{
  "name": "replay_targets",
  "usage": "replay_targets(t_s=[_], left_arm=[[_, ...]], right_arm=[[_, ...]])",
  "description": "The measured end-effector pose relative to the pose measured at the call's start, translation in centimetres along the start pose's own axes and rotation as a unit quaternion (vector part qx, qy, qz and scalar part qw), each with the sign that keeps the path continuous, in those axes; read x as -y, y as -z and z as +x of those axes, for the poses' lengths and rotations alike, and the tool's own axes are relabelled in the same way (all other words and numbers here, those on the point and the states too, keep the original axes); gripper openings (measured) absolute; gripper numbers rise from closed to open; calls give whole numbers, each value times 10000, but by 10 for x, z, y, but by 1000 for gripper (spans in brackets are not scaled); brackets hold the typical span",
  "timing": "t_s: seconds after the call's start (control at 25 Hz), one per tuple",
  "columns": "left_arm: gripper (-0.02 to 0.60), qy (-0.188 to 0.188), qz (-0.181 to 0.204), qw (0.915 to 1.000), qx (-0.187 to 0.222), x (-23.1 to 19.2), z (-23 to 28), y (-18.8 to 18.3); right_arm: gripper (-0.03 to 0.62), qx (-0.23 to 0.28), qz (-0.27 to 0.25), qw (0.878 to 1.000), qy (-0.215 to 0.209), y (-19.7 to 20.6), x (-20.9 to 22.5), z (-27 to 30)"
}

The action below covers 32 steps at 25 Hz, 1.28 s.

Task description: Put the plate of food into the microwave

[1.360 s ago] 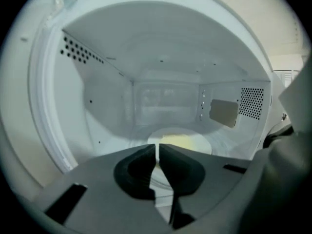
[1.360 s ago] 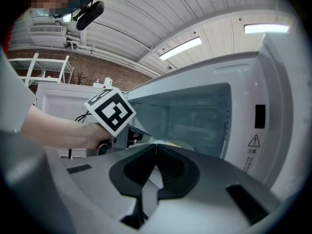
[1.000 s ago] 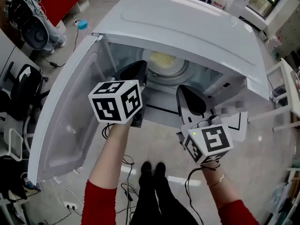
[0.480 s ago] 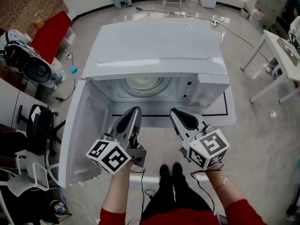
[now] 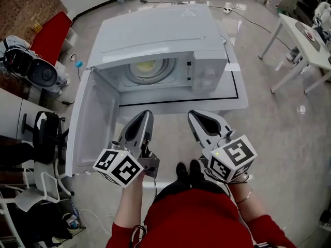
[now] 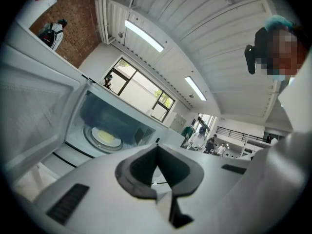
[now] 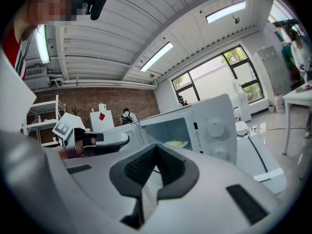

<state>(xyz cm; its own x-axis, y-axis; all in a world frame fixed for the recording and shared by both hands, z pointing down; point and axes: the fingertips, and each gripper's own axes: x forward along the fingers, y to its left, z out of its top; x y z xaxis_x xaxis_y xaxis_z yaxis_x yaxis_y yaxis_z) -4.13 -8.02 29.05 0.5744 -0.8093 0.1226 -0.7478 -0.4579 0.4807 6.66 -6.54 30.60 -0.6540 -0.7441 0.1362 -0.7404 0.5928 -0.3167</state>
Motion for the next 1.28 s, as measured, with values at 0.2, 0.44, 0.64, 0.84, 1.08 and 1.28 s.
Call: replay_targets(t_s=[0.2,0.44,0.64,0.84,1.08,1.28], left_arm=[[8,-49,384,9992,-48,22,-10,7],[8,-104,327,9994,32,34,-21,15],[8,-191,384,9991,49,39,-26,21],[8,-237,234,9994,36,38,-31,28],[8,-353,308,9989,-8,34,-31,31],[8,-308,328,9990,-60,43,-28,30]], right_arm=[[14,27,-285,9996,78,-5,-8,-22],[14,-30,-644,9979,-9,-5,-18,-27],[14,-86,-949,9954,-14,-4,-22,-27],[14,-103,-1025,9947,-37,-1,-26,-26],[14,-127,-1053,9943,75,0,-21,-26],[14,-174,-1029,9944,190,-1,-14,-34]])
